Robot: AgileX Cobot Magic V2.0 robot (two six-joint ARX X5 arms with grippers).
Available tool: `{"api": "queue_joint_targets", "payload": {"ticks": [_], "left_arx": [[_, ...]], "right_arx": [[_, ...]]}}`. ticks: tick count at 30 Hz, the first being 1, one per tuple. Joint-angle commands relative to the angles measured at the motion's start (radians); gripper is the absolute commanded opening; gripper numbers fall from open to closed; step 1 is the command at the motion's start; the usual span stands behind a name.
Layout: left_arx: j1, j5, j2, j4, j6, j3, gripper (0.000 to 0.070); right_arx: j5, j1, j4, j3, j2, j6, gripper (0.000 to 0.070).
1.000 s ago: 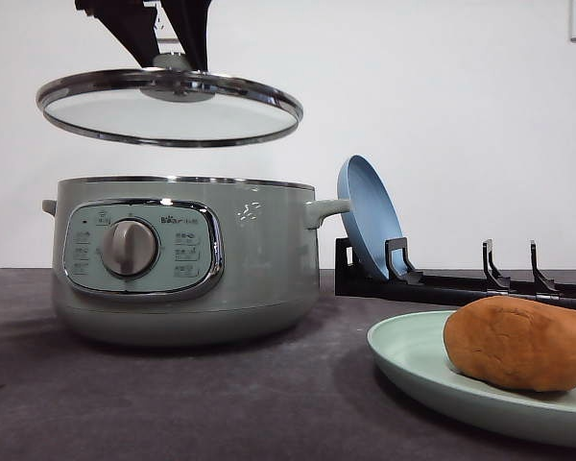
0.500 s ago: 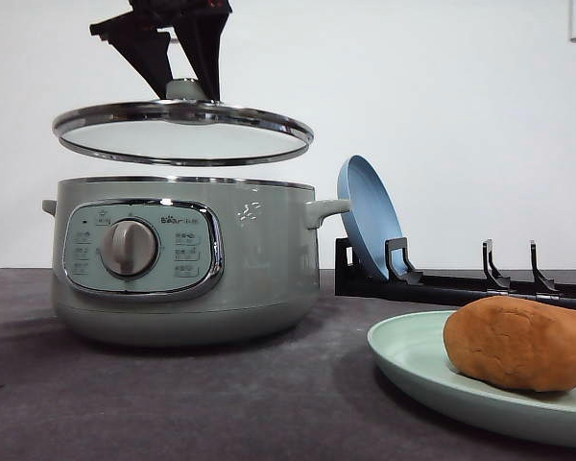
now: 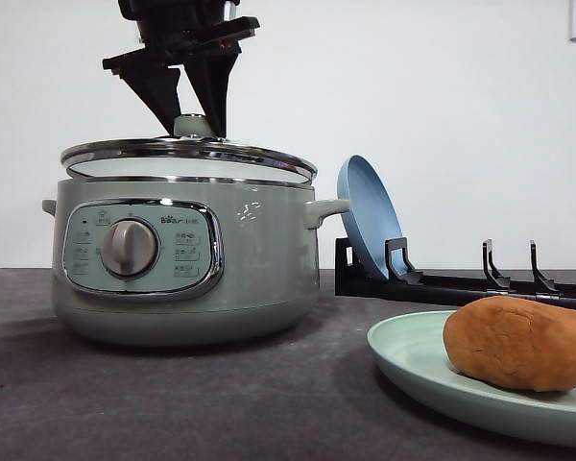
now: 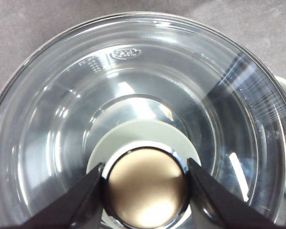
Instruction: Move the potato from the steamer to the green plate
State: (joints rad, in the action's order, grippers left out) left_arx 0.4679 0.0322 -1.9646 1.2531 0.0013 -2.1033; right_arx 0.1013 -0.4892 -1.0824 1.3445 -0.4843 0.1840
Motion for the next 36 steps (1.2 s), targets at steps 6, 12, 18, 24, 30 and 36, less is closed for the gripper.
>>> {"api": "queue_joint_targets", "payload": {"ticks": [6,12,18,24,30,36], "left_arx": [[0.006,-0.010,-0.044,-0.024,0.006,-0.029,0.0010],[0.006,-0.010,-0.071,-0.020,0.006,-0.029,0.0010],[0.006,-0.010,-0.073,-0.009,0.009,-0.029,0.0010],[0.006,0.001,-0.073,0.018,-0.009,-0.029,0.0025],[0.006,0.029,-0.073,0.018,-0.022,-0.029,0.0046],[0.004,0.029,-0.069,-0.007,-0.022,-0.030,0.0467]], "right_arx": [[-0.024,-0.005,0.008,0.017,-0.004,-0.016,0.0548],[-0.027,-0.005,0.008,0.017,-0.004,-0.016,0.0548],[-0.032,-0.005,0.008,0.017,-0.004,-0.016,0.0548],[-0.052,-0.005,0.009,0.017,-0.004,-0.015,0.0548],[-0.052,-0.005,0.009,0.017,-0.004,-0.009,0.0548],[-0.052,-0.005,0.008,0.017,-0.004,-0.008,0.0548]]}}
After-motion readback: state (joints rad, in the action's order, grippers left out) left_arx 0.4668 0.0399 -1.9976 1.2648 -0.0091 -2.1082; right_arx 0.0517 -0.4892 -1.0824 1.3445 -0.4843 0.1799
